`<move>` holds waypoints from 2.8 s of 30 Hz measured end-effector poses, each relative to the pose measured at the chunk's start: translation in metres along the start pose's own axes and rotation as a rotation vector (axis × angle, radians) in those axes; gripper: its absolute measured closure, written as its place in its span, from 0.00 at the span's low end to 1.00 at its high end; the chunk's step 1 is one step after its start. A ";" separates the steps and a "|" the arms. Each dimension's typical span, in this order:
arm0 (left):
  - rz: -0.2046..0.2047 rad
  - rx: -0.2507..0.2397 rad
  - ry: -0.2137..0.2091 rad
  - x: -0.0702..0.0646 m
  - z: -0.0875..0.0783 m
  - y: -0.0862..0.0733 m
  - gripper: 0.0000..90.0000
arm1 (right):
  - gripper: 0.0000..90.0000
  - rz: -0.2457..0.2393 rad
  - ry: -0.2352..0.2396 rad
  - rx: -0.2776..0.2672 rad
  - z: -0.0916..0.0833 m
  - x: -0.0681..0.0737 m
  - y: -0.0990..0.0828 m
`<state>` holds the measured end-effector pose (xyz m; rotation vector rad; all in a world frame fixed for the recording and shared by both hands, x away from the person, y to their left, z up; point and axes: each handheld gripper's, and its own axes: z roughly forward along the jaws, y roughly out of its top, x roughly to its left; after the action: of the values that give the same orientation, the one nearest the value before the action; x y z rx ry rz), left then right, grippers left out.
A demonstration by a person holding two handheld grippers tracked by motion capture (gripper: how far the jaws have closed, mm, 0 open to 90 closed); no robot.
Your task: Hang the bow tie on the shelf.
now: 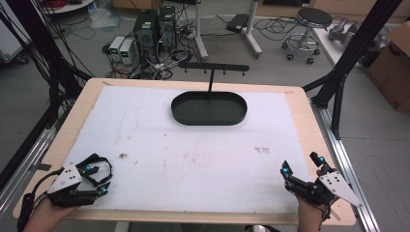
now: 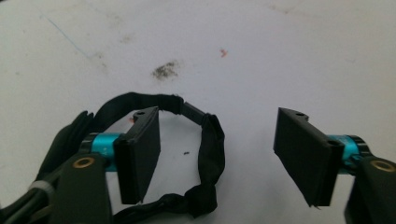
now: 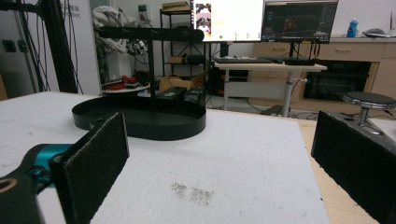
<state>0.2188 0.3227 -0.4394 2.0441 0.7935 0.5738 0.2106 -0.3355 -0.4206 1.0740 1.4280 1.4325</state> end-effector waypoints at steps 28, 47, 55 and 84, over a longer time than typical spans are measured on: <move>-0.004 0.091 -0.011 0.000 0.011 -0.004 0.98 | 0.03 -0.009 0.021 0.011 0.002 0.003 -0.001; -0.029 -0.260 -0.059 -0.008 -0.013 0.038 0.98 | 0.03 0.000 0.030 0.015 0.005 0.003 -0.003; -0.002 -0.392 -0.100 -0.025 -0.017 0.072 0.98 | 0.03 0.008 0.030 -0.003 0.002 0.000 0.000; 0.048 -0.736 -0.146 -0.023 0.062 0.216 0.98 | 0.03 0.042 0.025 -0.046 -0.005 -0.009 0.006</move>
<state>0.3129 0.1776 -0.2946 1.4042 0.3630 0.6204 0.2084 -0.3453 -0.4146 1.0668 1.3905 1.5061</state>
